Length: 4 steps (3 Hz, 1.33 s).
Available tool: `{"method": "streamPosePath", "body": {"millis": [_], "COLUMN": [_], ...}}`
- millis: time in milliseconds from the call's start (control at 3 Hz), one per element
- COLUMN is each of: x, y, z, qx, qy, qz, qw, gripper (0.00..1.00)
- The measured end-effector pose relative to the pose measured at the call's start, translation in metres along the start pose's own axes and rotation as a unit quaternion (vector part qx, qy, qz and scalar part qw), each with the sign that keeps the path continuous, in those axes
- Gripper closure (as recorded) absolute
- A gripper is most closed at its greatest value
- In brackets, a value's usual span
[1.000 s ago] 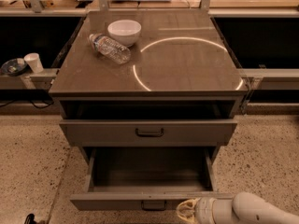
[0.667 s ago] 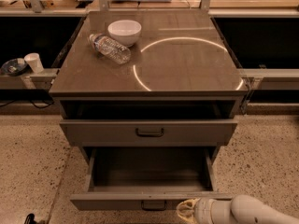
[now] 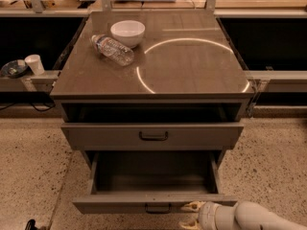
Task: Close middle drawer
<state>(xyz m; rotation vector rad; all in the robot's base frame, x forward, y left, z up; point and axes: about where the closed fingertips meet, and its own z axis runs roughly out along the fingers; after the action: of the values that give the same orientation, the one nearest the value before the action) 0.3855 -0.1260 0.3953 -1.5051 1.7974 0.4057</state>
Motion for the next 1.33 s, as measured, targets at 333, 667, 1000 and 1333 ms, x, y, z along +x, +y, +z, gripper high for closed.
{"method": "streamPosePath", "body": {"millis": [333, 667, 1000, 1333], "x": [0.000, 0.000, -0.002, -0.003], "y": [0.000, 0.000, -0.009, -0.035], "z": [0.000, 0.000, 0.012, 0.030], "qx": [0.000, 0.000, -0.006, -0.006], "qy": [0.000, 0.000, 0.006, 0.013], "qz": [0.000, 0.000, -0.009, -0.023], "qw": [1.0000, 1.0000, 0.9999, 0.9996], "gripper": [0.00, 0.00, 0.13, 0.36]}}
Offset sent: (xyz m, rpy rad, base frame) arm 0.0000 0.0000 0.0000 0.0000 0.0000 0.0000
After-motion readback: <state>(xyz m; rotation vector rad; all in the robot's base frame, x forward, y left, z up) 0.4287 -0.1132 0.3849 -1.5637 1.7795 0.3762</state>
